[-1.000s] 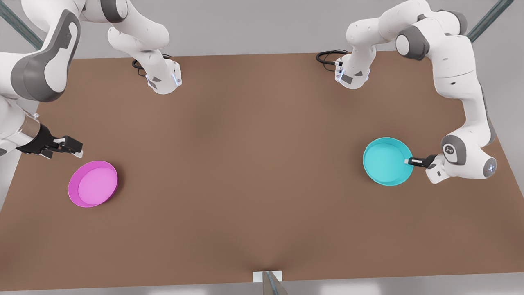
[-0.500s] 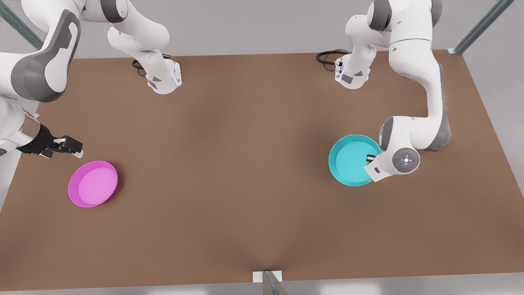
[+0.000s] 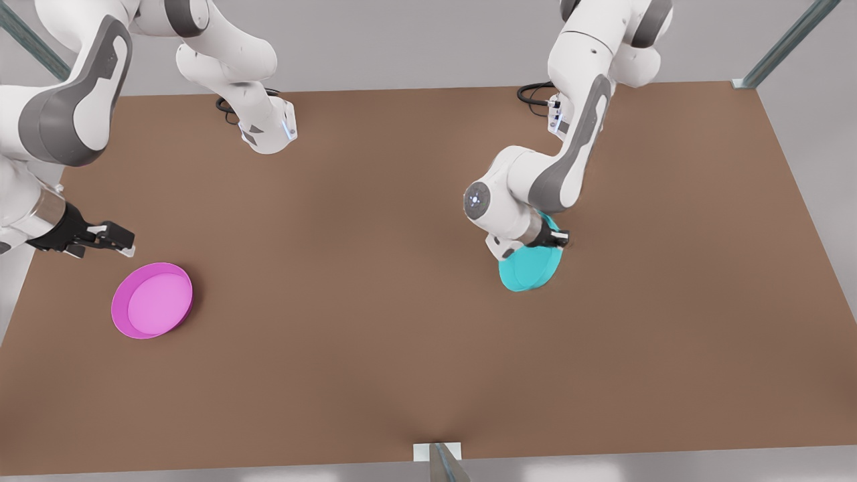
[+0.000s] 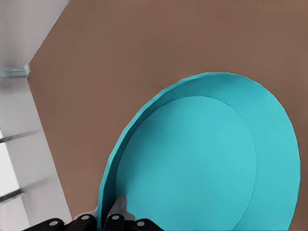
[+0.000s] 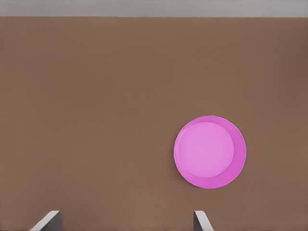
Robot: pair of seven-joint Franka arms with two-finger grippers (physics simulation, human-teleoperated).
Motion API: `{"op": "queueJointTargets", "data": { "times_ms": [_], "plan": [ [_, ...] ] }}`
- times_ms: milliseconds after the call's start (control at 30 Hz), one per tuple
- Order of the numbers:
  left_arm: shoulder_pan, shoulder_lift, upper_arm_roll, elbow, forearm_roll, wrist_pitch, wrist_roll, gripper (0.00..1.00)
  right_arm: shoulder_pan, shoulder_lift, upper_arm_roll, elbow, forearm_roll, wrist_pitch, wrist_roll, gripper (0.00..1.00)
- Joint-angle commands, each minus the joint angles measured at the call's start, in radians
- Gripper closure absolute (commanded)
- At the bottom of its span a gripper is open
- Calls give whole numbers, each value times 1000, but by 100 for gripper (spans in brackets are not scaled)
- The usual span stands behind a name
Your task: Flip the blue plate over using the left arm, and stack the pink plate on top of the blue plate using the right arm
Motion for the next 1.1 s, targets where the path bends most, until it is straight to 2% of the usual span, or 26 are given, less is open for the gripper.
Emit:
{"op": "queueJointTargets", "data": {
  "times_ms": [0, 267, 467, 867, 1067],
  "plan": [
    [-8, 0, 1, 0, 13, 1, -14, 79, -1, 0, 0, 0, -1, 0, 0, 0],
    [-187, 66, -1, 0, 295, 30, -283, 79, -1, 3, 0, 0, 1, 2, 0, 0],
    [-301, 146, -1, 1, 532, -36, -291, 79, -4, 5, 1, -2, -2, 2, 0, 0],
    [-446, 368, -1, 98, 725, -158, -360, 79, -1, 5, 1, -2, -4, 2, 0, 0],
    [-469, 439, 1, 133, 740, -195, -427, 79, -6, 6, 1, -1, -2, 3, 0, 0]
  ]
}}
